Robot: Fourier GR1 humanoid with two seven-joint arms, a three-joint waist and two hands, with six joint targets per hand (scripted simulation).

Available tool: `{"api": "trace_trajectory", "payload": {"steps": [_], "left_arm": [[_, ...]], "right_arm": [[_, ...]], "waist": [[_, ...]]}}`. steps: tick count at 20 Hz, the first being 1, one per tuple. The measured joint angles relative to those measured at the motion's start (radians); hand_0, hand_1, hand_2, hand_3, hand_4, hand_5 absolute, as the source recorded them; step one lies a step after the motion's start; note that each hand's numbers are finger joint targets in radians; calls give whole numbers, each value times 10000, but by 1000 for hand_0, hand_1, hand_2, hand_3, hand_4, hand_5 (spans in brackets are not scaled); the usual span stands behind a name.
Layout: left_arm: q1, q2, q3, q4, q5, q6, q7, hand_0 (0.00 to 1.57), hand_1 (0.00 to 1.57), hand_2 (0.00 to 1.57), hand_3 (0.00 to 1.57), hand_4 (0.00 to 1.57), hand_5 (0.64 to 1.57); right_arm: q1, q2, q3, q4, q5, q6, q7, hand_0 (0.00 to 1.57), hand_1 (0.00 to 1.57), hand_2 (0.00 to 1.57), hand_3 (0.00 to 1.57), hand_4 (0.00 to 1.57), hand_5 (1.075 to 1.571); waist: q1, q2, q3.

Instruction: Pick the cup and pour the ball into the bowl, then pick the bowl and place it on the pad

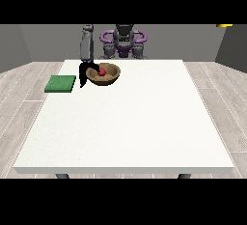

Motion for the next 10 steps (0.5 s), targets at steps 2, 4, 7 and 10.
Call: {"api": "trace_trajectory", "payload": {"steps": [2,4,7,10], "left_arm": [[-68,97,58,-66,127,-65,69,0,0,0,0,1018,1533],[-111,147,85,-155,224,-119,119,0,0,0,0,1024,1537],[-280,292,171,-173,436,-228,262,0,0,0,0,1071,1523],[-330,374,243,-176,600,-316,349,0,0,0,0,1129,1517]], "right_arm": [[145,-60,-111,-4,30,-372,-54,1482,1482,1571,449,621,1491],[315,-330,-153,-41,160,-654,-24,1571,1571,1571,1545,913,1470],[531,-641,-91,-164,427,-1109,39,1571,1571,1571,1566,903,1495],[716,-673,-36,-382,478,-1424,-2,1571,1571,1571,1424,948,1530]], "waist": [[87,53,-74],[227,109,-157],[370,206,-217],[520,223,-167]]}}
